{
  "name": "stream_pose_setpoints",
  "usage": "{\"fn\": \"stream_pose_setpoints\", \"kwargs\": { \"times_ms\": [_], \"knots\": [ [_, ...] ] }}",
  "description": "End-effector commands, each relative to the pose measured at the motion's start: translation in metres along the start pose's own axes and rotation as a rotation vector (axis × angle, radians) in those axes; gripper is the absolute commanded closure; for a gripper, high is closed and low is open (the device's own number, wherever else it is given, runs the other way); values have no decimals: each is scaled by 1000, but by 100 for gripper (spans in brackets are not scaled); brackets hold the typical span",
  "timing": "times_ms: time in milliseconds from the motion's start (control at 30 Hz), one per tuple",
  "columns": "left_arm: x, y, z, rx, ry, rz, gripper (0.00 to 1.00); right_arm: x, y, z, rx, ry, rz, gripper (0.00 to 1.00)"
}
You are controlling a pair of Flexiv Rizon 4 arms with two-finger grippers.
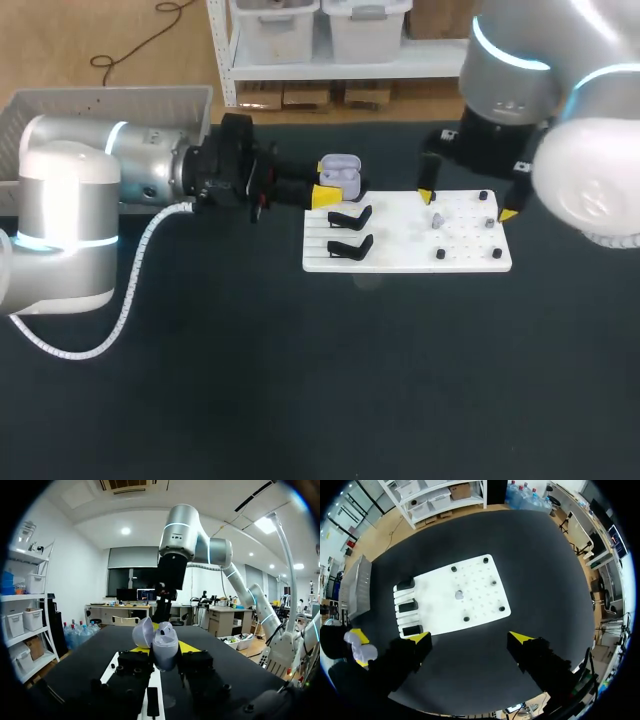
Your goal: Pick up each earbud case from the left stands, insert the matching earbuds, close the lid, and place the case in the box.
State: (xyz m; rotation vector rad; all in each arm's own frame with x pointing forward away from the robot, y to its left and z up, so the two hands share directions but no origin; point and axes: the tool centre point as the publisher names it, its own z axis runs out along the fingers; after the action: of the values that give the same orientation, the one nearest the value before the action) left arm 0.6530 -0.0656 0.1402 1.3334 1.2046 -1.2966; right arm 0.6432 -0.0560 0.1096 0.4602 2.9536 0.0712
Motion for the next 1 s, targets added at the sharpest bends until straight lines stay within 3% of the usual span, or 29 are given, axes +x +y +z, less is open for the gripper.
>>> {"fn": "stream_pose_setpoints", "kwargs": {
  "times_ms": [33, 267, 1000],
  "knots": [
    [0, 1, 0, 3, 1, 0, 100, -13, 11, 21, 14, 26, 3, 0],
    [0, 1, 0, 3, 1, 0, 100, -22, 6, 43, -3, 46, 38, 0],
    [0, 1, 0, 3, 1, 0, 100, -24, 4, 44, -24, 54, 51, 0]
  ]
}}
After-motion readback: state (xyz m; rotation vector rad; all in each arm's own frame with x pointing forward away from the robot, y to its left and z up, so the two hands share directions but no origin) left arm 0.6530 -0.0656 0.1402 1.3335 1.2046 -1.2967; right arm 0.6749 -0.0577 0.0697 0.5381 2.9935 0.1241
